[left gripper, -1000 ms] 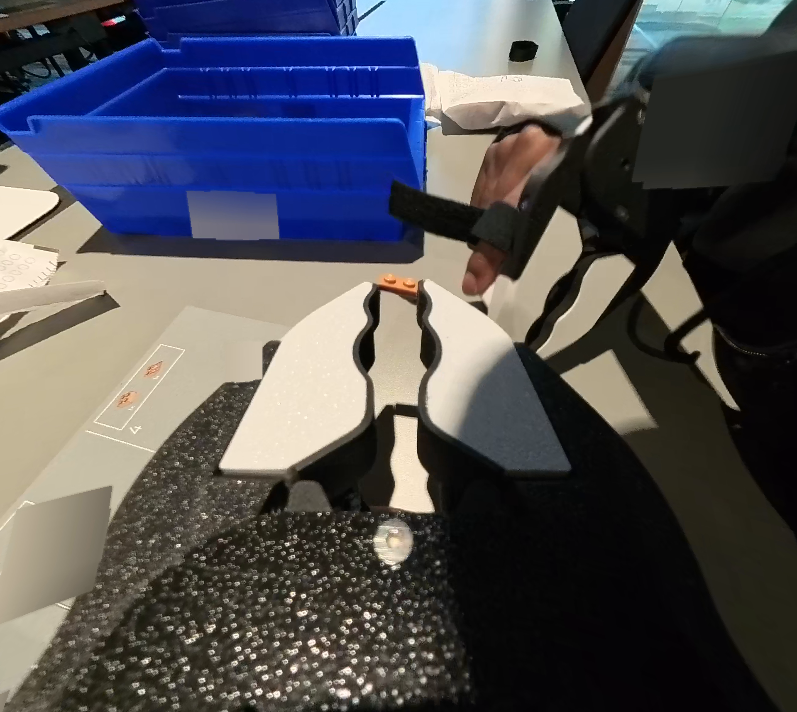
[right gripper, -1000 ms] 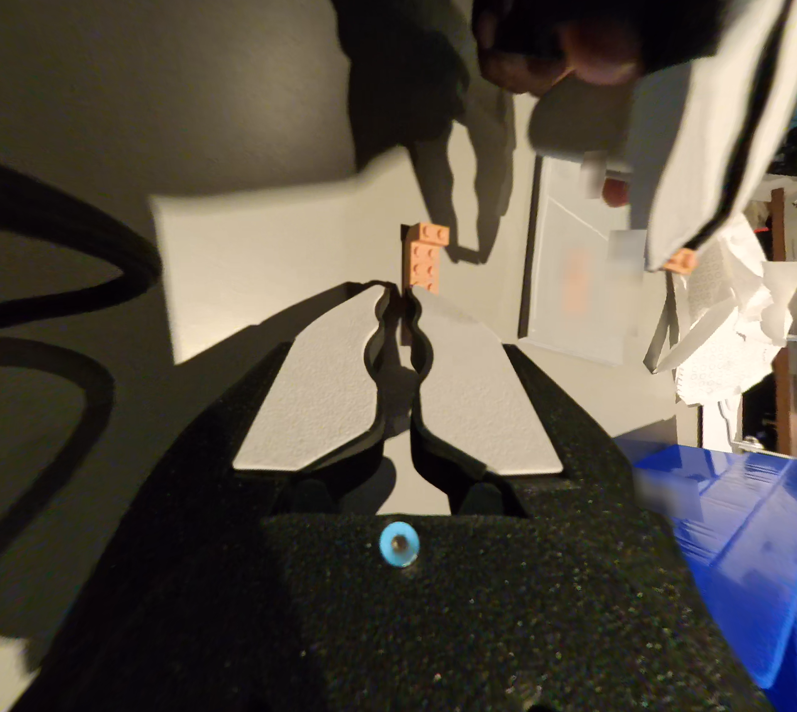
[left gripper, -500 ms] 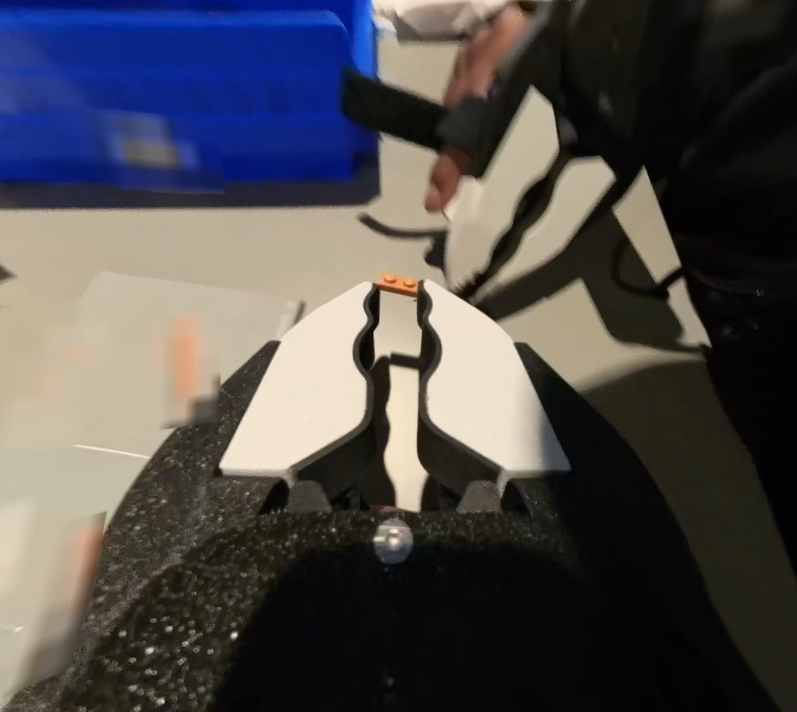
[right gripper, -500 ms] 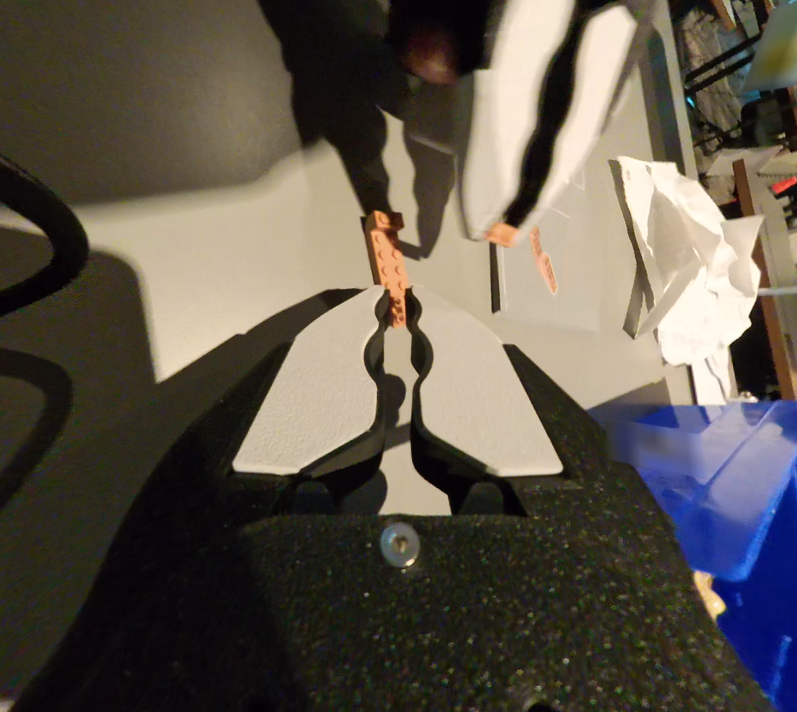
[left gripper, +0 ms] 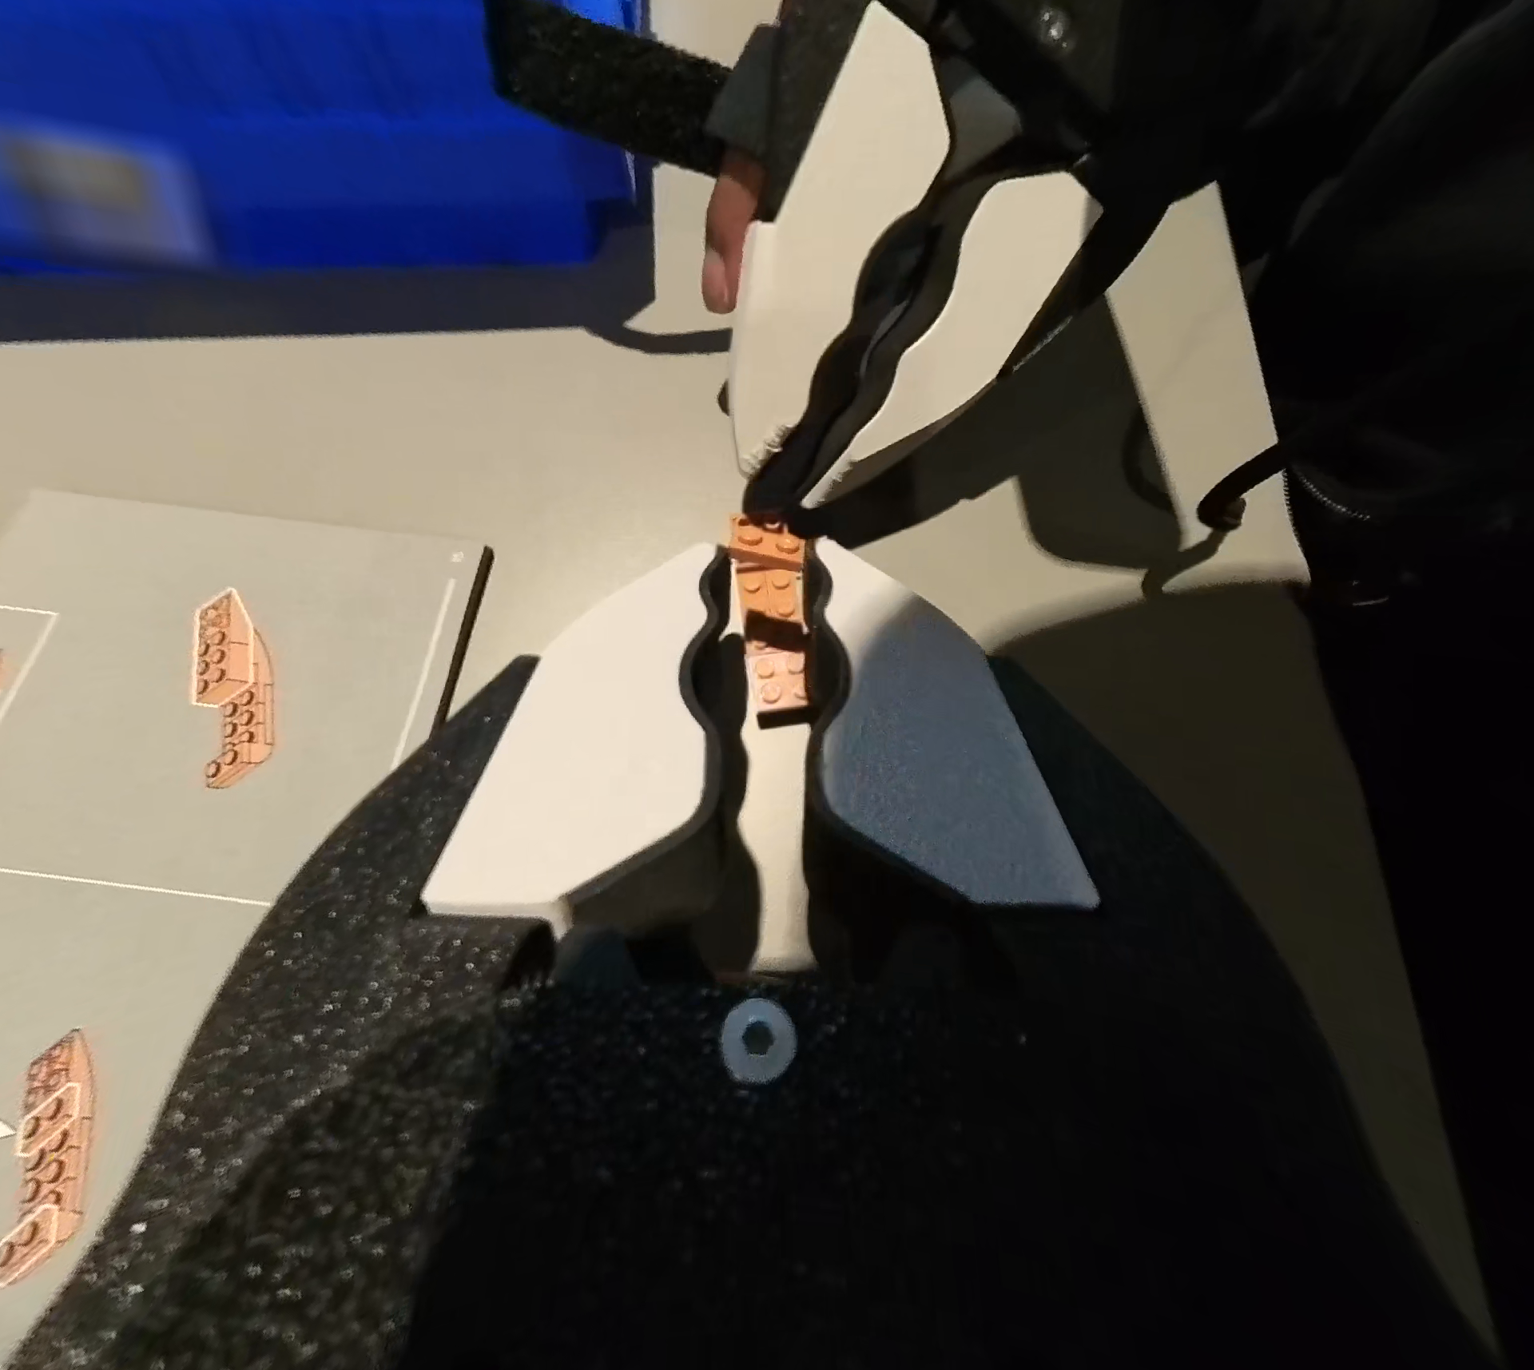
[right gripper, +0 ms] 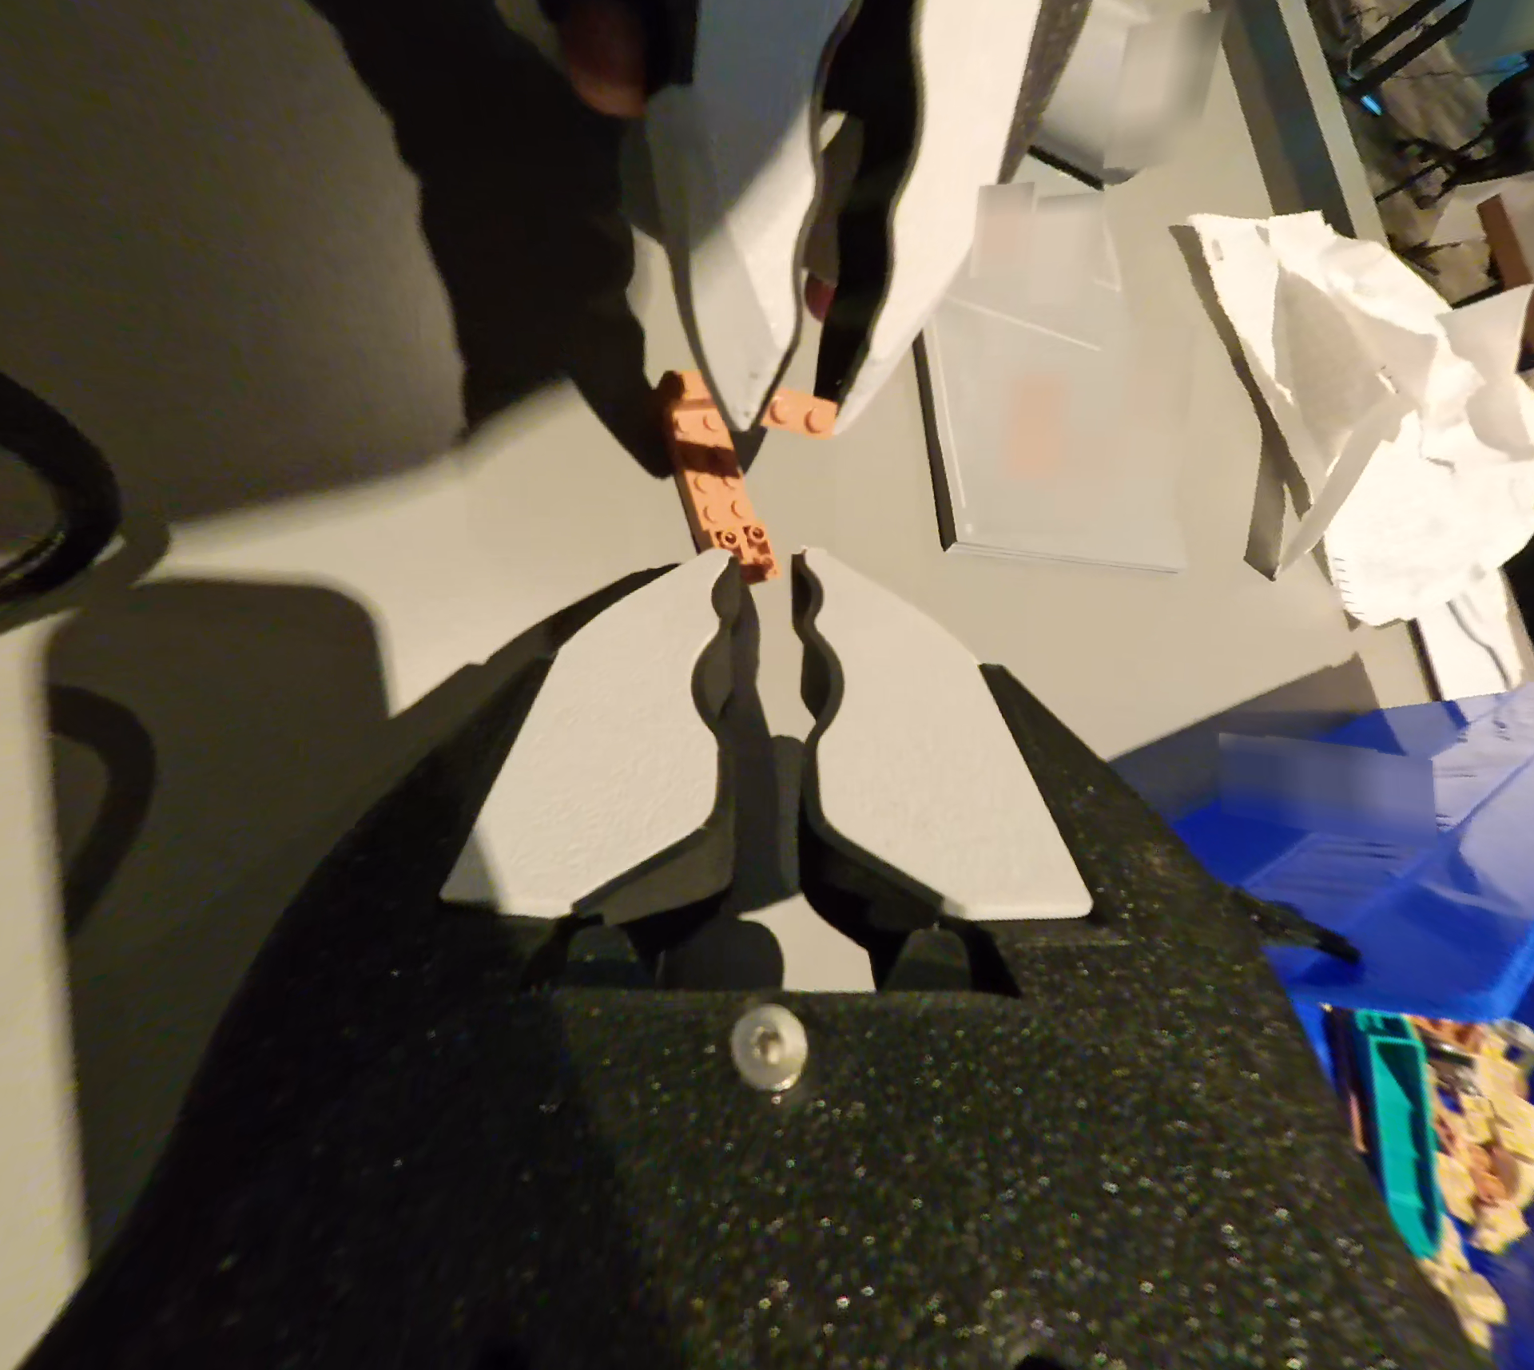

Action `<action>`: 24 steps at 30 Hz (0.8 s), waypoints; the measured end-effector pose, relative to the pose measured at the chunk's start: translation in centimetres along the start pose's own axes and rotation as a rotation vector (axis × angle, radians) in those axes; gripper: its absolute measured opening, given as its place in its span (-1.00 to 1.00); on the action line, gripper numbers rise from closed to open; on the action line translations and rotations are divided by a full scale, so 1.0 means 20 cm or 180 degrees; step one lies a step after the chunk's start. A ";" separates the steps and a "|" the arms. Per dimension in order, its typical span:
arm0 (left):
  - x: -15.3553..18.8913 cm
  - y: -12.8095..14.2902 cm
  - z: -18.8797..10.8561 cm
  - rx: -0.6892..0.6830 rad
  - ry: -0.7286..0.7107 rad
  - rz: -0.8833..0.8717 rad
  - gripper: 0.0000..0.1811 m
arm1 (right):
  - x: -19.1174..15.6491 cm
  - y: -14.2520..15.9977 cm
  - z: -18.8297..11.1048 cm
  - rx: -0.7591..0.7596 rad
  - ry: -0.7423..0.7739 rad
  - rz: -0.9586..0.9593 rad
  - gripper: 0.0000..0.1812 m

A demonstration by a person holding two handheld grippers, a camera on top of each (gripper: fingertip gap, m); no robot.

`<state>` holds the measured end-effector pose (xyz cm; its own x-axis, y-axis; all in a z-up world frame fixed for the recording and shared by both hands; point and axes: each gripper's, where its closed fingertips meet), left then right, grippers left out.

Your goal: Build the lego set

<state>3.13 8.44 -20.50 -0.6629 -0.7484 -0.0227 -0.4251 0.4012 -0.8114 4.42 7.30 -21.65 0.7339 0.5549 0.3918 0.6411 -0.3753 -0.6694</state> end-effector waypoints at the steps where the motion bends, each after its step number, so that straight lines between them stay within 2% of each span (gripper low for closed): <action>1: 0.00 0.00 0.00 0.0007 -0.0002 0.0006 -0.83 | 0.00 0.00 0.00 0.0036 -0.0005 0.0024 -0.87; 14: 0.00 -0.03 0.01 0.0117 -0.0090 0.0124 -0.83 | 0.04 -0.10 -0.04 0.0549 0.0057 0.0163 -0.78; 24: -0.07 -0.06 0.00 0.0397 -0.0222 -0.0034 -0.83 | 0.10 -0.16 -0.07 0.0955 0.0335 0.0195 -0.73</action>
Point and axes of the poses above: each gripper's, where its closed fingertips meet, z out along the fingers, y out of its underside, x = y × z across the jaws, and after that the axes turned 6 degrees about -y, right-handed
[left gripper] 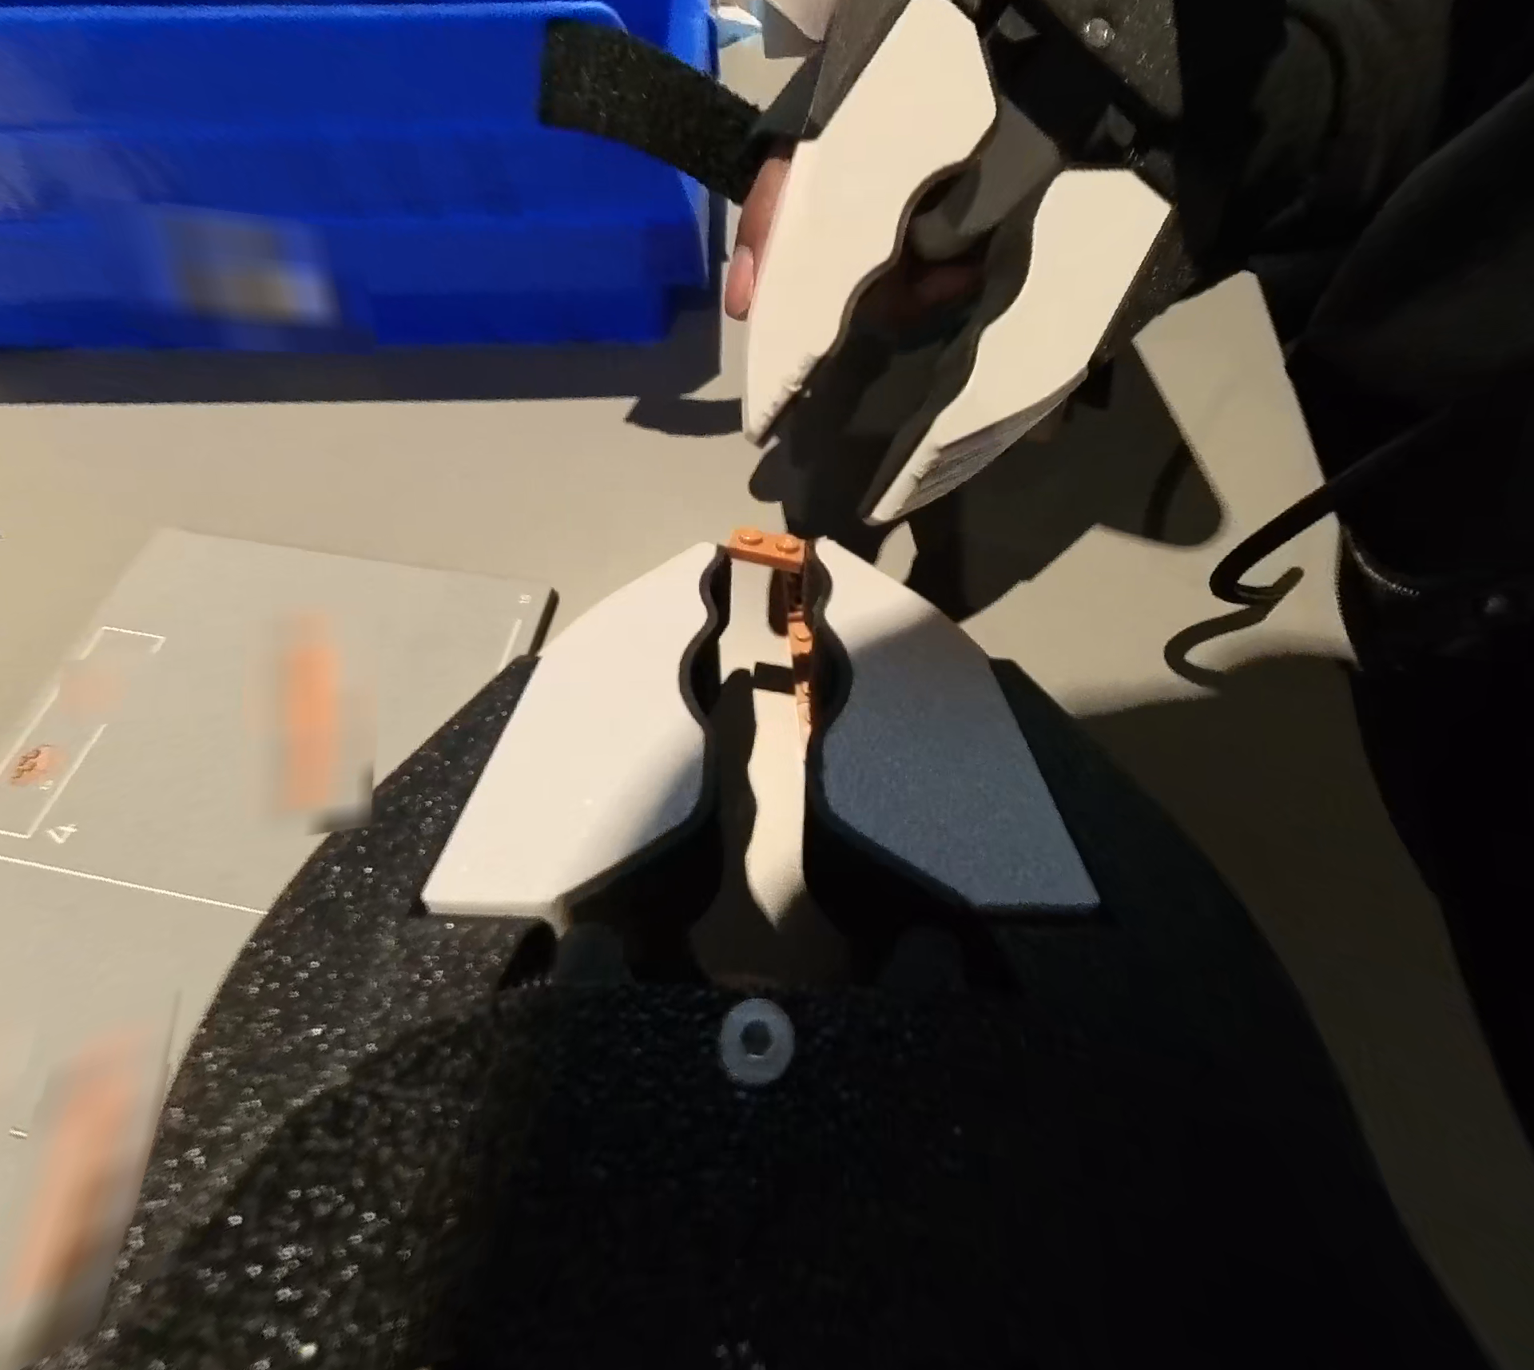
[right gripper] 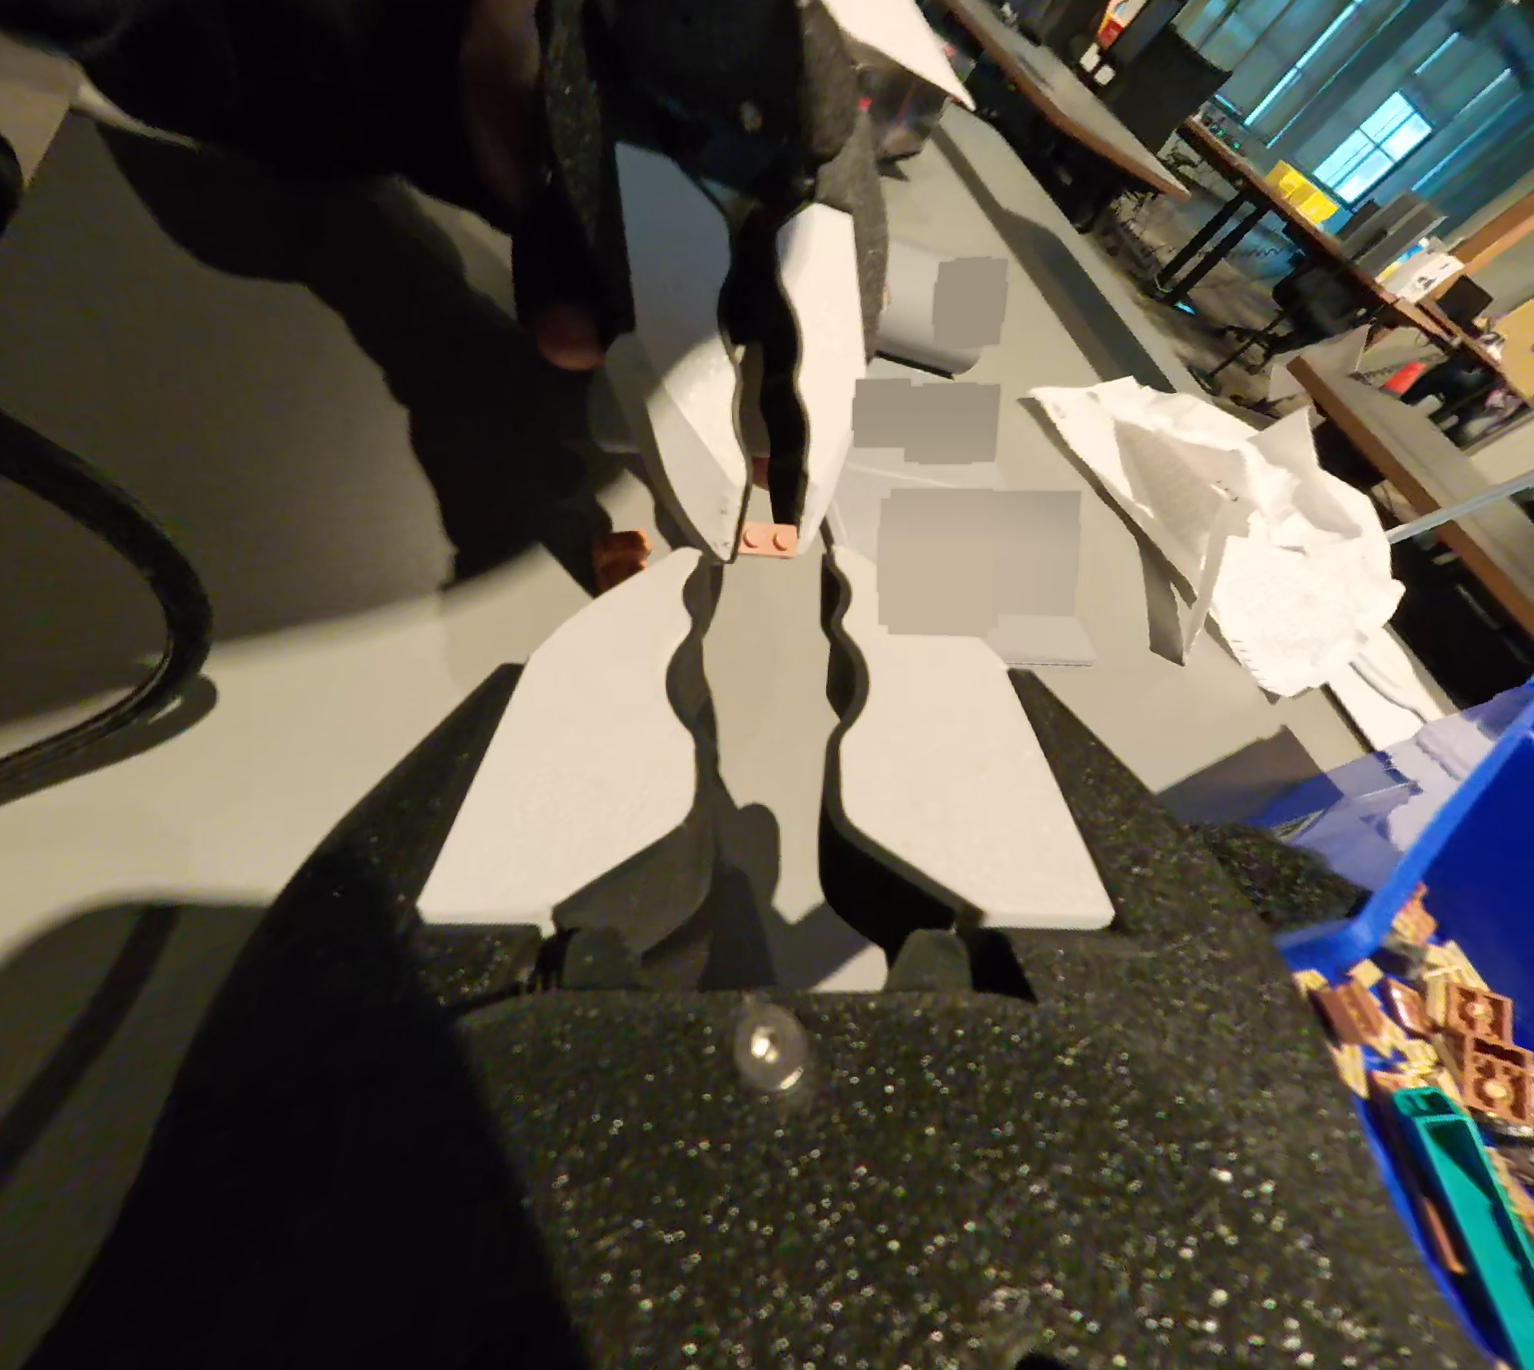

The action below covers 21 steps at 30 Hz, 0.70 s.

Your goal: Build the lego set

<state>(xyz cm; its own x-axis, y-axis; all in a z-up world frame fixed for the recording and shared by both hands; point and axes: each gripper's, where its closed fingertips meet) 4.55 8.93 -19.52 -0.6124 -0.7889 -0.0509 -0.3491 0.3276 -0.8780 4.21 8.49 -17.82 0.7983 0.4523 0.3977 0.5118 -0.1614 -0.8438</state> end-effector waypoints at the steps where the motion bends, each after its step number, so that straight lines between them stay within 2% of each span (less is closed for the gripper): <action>1: 0.00 0.00 0.00 0.0010 -0.0009 -0.0011 -0.83 | 0.01 0.00 0.00 0.0013 0.0003 0.0037 -0.73; 15: -0.06 0.04 -0.02 -0.0172 -0.0142 -0.0161 -0.82 | 0.06 0.04 -0.04 -0.0016 -0.0028 0.0307 -0.82; 21: -0.03 0.05 -0.01 -0.0257 -0.0072 -0.0092 -0.82 | 0.06 0.07 -0.06 -0.0093 -0.0098 0.0352 -0.82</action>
<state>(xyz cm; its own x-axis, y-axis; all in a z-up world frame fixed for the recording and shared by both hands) 4.40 9.76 -20.24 -0.5855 -0.8098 -0.0376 -0.4230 0.3447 -0.8380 6.32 7.76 -18.18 0.8406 0.4569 0.2911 0.4304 -0.2371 -0.8709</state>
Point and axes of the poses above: each gripper's, where its closed fingertips meet, z out along the fingers, y out of its underside, x = y × z across the jaws, and after that the axes turned 6 degrees about -y, right-handed
